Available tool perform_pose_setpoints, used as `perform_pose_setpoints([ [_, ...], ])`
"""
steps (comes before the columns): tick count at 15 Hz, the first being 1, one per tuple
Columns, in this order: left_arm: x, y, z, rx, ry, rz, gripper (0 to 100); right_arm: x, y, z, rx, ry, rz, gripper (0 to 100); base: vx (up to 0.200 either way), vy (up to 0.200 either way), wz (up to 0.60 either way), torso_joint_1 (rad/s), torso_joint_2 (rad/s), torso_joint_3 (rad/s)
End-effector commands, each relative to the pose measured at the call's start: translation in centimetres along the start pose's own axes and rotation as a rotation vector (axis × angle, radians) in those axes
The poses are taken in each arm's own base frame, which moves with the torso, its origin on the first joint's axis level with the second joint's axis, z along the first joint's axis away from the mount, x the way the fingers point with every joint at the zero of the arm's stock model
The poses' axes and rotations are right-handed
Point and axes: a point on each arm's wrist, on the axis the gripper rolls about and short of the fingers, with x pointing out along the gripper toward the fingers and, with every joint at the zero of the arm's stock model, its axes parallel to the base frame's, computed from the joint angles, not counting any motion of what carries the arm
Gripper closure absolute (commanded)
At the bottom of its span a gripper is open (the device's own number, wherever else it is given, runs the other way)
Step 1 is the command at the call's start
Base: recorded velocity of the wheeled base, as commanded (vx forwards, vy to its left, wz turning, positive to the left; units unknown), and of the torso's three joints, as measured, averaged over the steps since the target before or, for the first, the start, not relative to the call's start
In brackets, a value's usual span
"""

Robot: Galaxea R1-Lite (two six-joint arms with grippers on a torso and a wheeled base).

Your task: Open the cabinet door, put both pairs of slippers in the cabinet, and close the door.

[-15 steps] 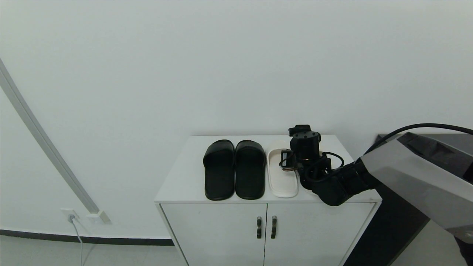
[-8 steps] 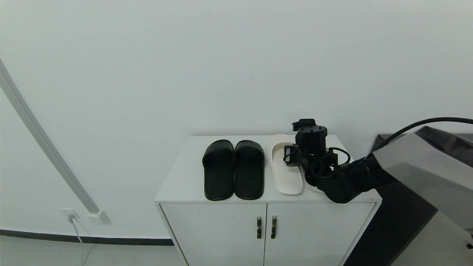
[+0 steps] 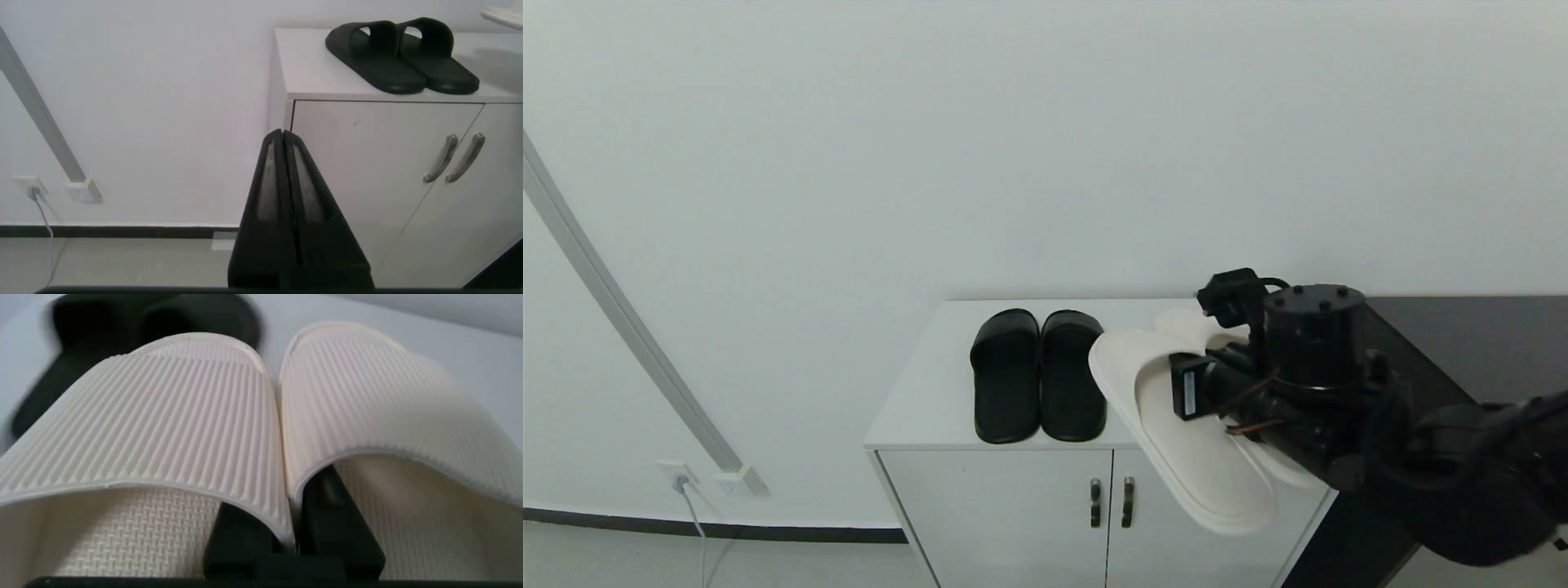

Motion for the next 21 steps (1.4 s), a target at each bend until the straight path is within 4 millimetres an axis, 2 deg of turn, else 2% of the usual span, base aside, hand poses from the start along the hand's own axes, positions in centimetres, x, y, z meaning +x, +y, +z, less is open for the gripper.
perform_pose_setpoints([
  [1, 0.0, 0.0, 0.0, 0.0, 0.003, 0.001, 100, -7.0, 0.1, 0.3, -0.007, -0.031, 0.15, 100, 0.0, 0.0, 0.0, 0.0, 0.0, 0.0],
  [3, 0.0, 0.0, 0.0, 0.0, 0.0, 0.0, 100, -8.1, -0.2, -0.1, -0.011, -0.024, 0.182, 100, 0.0, 0.0, 0.0, 0.0, 0.0, 0.0],
  [8, 0.0, 0.0, 0.0, -0.003, 0.001, 0.0, 100, -7.9, -0.1, -1.0, -0.023, 0.012, 0.198, 100, 0.0, 0.0, 0.0, 0.0, 0.0, 0.0],
  [12, 0.0, 0.0, 0.0, 0.024, 0.003, -0.018, 100, -8.7, -0.7, -1.0, -0.021, 0.007, 0.196, 100, -0.2, 0.0, 0.0, 0.011, 0.0, 0.001],
  [15, 0.0, -0.1, 0.0, 0.024, 0.003, -0.023, 100, -8.6, -0.7, -1.6, -0.038, 0.025, 0.2, 100, -0.2, 0.0, 0.0, -0.01, -0.01, 0.007],
  [21, 0.0, 0.0, 0.0, 0.02, 0.003, -0.021, 100, -9.1, -0.9, -1.2, -0.033, 0.008, 0.226, 100, 0.0, 0.0, 0.0, 0.0, 0.0, 0.0],
])
